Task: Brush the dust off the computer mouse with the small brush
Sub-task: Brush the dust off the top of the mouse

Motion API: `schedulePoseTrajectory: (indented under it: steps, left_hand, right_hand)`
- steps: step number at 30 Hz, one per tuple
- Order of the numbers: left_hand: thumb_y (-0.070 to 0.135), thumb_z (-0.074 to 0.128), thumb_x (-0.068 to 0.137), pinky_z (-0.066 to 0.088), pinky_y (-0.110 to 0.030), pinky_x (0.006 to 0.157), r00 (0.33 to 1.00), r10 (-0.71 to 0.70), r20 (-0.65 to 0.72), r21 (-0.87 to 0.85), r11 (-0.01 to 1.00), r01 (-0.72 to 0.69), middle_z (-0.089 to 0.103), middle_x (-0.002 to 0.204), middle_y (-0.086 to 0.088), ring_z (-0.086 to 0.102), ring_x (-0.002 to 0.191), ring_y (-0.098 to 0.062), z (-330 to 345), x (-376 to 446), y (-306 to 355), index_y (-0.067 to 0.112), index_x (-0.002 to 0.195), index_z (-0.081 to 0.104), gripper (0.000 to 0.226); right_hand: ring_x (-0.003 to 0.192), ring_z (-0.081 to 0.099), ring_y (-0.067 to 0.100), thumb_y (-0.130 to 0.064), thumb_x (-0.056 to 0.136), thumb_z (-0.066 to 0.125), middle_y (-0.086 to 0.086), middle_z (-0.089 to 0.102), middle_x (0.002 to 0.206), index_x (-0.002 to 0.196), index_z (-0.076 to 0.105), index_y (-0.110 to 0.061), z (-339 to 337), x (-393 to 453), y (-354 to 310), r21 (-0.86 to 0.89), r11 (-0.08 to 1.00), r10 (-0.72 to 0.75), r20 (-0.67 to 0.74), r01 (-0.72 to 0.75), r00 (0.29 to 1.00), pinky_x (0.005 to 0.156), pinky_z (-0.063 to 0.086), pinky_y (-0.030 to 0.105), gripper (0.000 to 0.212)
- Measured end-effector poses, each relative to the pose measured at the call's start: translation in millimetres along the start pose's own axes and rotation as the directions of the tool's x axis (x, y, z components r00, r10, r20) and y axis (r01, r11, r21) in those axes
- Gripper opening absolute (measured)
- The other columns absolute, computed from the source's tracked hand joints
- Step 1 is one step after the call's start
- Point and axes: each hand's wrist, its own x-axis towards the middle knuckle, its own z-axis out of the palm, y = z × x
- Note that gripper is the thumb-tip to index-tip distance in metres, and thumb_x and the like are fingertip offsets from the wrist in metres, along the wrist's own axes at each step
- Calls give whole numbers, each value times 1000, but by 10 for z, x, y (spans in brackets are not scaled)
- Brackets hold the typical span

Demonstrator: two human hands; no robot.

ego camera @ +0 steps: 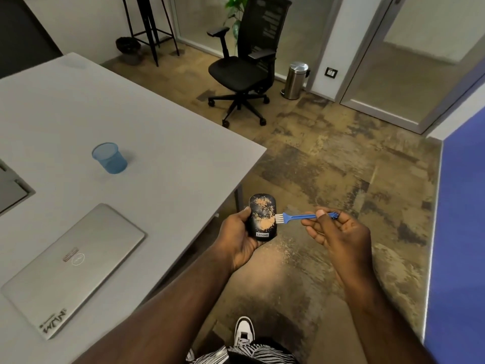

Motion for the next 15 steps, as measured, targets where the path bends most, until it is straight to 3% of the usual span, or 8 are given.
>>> schedulePoseTrajectory:
  steps: [4,11,15]
  left_hand:
    - [25,30,104,51,-47,85,1000,0,-4,10,1000,0,65,112,-21,64,95,-30,100,84,-94,-1,126,53,41]
    - [25,30,104,50,-49,88,1000,-23,-5,96,995,24,67,105,-19,65,90,-29,244,173,-184,0,124,54,40]
    - [24,32,103,54,-47,79,999,-34,-11,121,992,35,69,101,-17,66,88,-28,271,217,-181,2,121,57,37]
  right_hand:
    - [72,76,17,-2,96,57,5,76,74,90,68,-11,-148,83,-8,2,1000,-12,3,12,1000,67,60,23,16]
    - [73,76,15,-2,95,57,-1,77,73,90,67,-13,-258,162,45,-5,999,-36,-24,36,999,70,60,23,16]
    - [75,76,14,-3,95,59,-1,77,76,94,69,-11,-310,223,88,-12,998,-69,-96,68,993,71,60,23,13]
